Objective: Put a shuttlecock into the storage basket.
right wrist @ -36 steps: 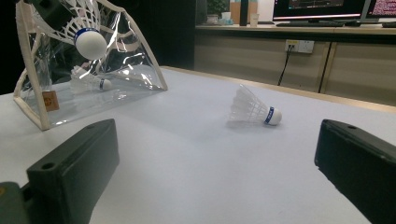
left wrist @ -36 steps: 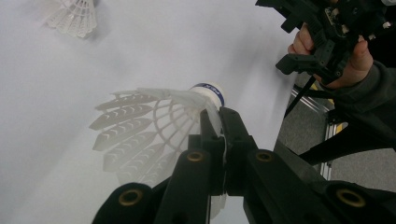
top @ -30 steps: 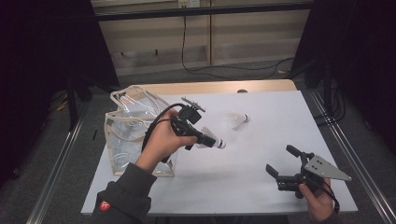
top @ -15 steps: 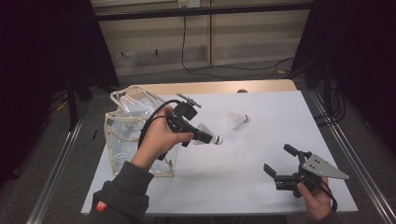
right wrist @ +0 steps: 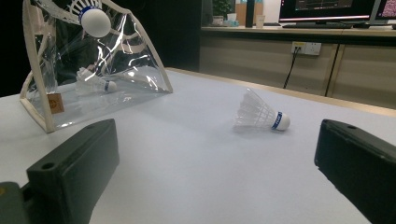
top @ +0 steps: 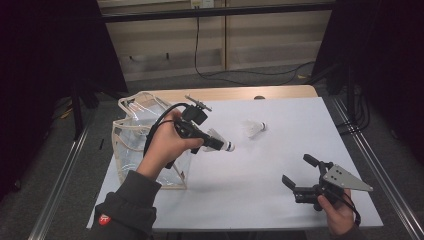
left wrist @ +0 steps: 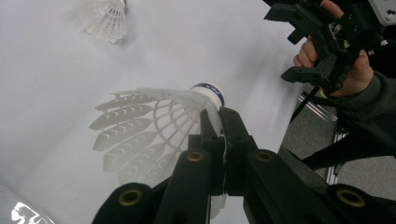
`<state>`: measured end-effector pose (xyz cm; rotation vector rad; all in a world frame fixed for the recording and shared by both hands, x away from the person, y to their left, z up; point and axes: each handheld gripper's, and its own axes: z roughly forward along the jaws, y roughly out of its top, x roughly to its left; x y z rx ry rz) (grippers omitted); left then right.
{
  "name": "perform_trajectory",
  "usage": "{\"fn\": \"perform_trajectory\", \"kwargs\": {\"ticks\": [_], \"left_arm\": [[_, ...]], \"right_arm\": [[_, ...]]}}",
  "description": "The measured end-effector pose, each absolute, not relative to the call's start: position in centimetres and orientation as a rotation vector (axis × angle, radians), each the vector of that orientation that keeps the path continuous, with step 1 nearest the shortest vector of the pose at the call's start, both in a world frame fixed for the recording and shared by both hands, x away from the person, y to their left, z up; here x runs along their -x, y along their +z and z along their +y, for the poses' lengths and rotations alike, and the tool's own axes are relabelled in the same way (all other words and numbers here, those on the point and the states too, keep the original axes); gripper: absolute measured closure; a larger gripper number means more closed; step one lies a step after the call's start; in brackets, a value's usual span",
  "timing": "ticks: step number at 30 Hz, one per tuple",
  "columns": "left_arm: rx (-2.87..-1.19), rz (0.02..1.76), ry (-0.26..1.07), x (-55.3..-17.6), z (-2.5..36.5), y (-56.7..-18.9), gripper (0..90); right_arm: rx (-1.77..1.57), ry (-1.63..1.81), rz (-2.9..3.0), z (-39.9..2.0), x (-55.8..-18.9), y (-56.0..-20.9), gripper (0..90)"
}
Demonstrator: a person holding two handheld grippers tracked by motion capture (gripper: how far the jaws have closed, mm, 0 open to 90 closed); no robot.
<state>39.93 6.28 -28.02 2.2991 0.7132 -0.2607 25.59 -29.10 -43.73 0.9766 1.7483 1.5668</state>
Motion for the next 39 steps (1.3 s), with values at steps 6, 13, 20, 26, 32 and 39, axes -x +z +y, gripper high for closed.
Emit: {"fn": "perform_trajectory", "kwargs": {"ticks": [6, 13, 20, 26, 32, 39], "left_arm": [[-2.283, 0.737, -0.253, -40.0, 6.5, -27.5, 90.0], [-2.296, 0.729, -0.243, -40.3, 6.9, -27.0, 90.0], [-2.282, 0.763, -0.229, -40.5, 7.2, -26.6, 90.0], [-2.289, 0.760, -0.221, -40.6, 7.3, -26.2, 90.0], [-2.285, 0.770, -0.220, -40.7, 7.5, -26.0, 90.0], [-2.291, 0.770, -0.211, -40.8, 7.8, -25.4, 90.0]], "right_arm": [[-0.976, 1.568, 1.745, -29.1, -25.5, -43.7, 0.0], [-0.973, 1.568, 1.745, -29.1, -25.5, -43.7, 0.0], [-0.969, 1.564, 1.746, -29.1, -25.5, -43.6, 0.0], [-0.966, 1.566, 1.745, -29.2, -25.5, -43.6, 0.0], [-0.974, 1.570, 1.742, -29.2, -25.4, -43.6, 0.0], [-0.967, 1.569, 1.746, -29.2, -25.5, -43.6, 0.0]]}}
